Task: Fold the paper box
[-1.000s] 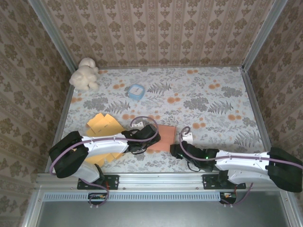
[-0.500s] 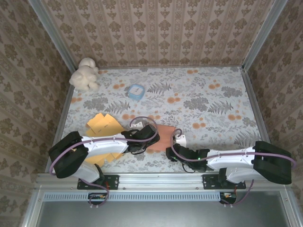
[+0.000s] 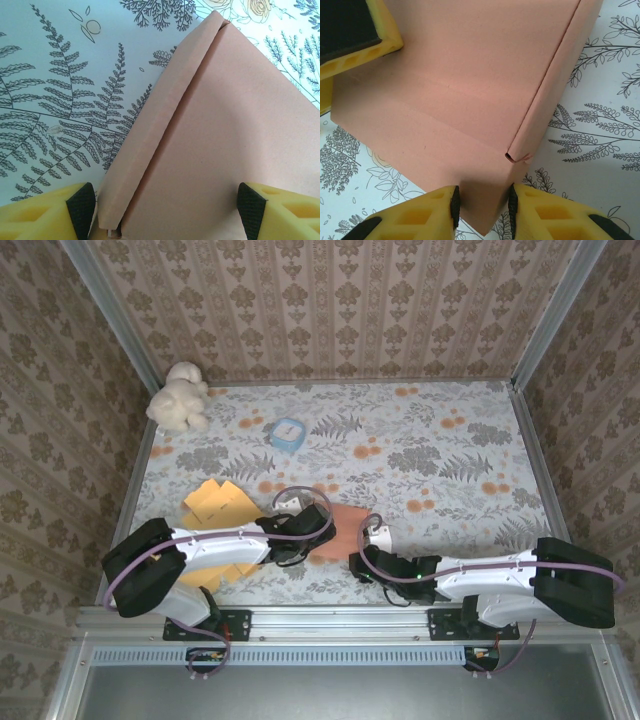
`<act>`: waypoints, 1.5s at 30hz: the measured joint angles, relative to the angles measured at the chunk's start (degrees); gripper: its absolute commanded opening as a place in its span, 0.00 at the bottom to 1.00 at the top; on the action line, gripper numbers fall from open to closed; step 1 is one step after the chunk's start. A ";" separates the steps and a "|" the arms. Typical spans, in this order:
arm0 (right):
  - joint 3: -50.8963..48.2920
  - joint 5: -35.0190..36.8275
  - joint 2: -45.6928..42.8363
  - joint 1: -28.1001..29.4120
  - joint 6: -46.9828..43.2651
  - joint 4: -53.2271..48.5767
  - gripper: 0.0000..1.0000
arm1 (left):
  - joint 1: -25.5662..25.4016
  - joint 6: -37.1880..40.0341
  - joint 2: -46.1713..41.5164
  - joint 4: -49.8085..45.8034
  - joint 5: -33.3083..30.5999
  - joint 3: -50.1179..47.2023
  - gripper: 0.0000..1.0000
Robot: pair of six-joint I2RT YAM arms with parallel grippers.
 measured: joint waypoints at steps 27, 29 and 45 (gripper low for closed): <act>-1.44 -1.38 -3.76 -0.07 0.42 2.49 0.34 | 0.04 0.00 -0.55 -0.17 -1.14 -0.22 0.77; -1.27 -0.79 -3.76 -0.07 0.37 1.66 0.34 | 0.04 -0.02 -0.55 0.00 -1.01 -0.22 0.77; -0.22 4.42 -1.90 0.07 -0.24 -1.62 0.32 | 0.00 -0.44 -0.55 0.44 0.09 -0.33 0.77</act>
